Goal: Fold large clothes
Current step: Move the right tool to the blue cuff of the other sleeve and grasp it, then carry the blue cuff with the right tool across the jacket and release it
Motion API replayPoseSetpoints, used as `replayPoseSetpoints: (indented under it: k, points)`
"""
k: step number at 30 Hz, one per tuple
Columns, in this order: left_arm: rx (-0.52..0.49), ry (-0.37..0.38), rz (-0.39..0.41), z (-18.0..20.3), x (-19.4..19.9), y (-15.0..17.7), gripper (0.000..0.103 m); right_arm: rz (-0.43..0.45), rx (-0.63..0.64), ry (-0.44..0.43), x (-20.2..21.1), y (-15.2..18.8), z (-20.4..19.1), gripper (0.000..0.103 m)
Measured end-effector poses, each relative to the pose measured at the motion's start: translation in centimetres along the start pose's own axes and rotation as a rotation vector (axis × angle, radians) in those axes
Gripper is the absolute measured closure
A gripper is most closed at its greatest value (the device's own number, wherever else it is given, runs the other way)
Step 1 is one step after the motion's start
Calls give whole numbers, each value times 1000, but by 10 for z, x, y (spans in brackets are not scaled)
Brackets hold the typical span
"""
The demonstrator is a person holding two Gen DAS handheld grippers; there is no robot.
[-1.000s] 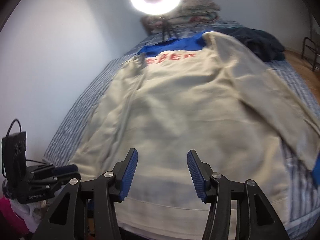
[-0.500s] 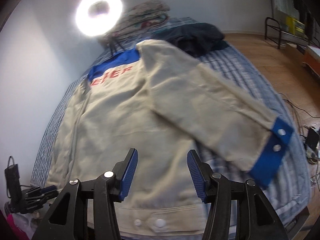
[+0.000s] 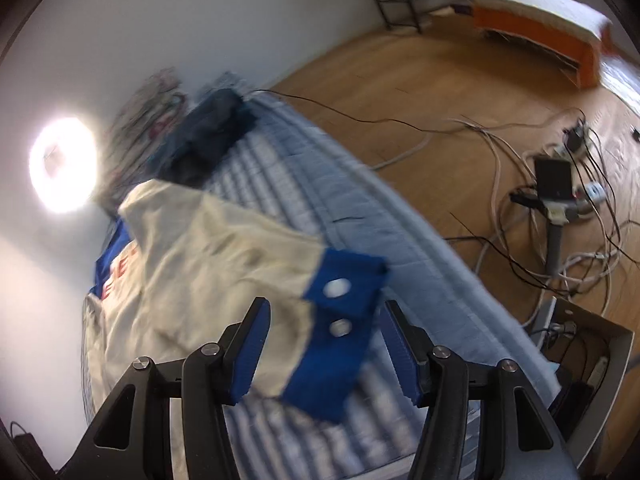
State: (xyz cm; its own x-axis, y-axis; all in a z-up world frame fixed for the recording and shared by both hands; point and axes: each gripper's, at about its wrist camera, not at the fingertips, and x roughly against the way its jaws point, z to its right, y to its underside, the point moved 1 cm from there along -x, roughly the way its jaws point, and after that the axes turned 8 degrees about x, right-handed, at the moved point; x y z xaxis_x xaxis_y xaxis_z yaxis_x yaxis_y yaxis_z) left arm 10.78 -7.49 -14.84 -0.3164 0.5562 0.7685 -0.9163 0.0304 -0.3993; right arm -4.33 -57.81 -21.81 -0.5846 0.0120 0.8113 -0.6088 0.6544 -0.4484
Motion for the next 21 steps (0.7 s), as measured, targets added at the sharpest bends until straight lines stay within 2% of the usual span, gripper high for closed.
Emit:
replayPoseSetpoints:
  k: [5,8,11,16,17,18,20,21]
  points:
    - [25,12,8,-3,-8,-4,58,-10,-44,-26,-19,-11,16,43]
    - [11,1,2,-3,-13,-2,58,-19,-66,-30,-32,-15,24,43]
    - [0,-7,-3,-3,-16,-1,58,-25,-95,-69,-45,-16,29,43]
    - [-4,-13,-10,-4,-20,0,58,-28,-47,-42,-53,-17,18,45]
    - [-6,-15,-10,-3,-20,0,58,-24,-25,-41,-51,-17,13,54]
    - [-8,-15,-10,-3,-20,0,58,-22,-1,-30,-49,-18,8,58]
    - [-9,-14,-12,-2,-20,0,58,-18,44,-8,-47,-18,0,79]
    - [-7,-15,-12,-2,-20,0,58,-16,60,-1,-45,-18,-2,84]
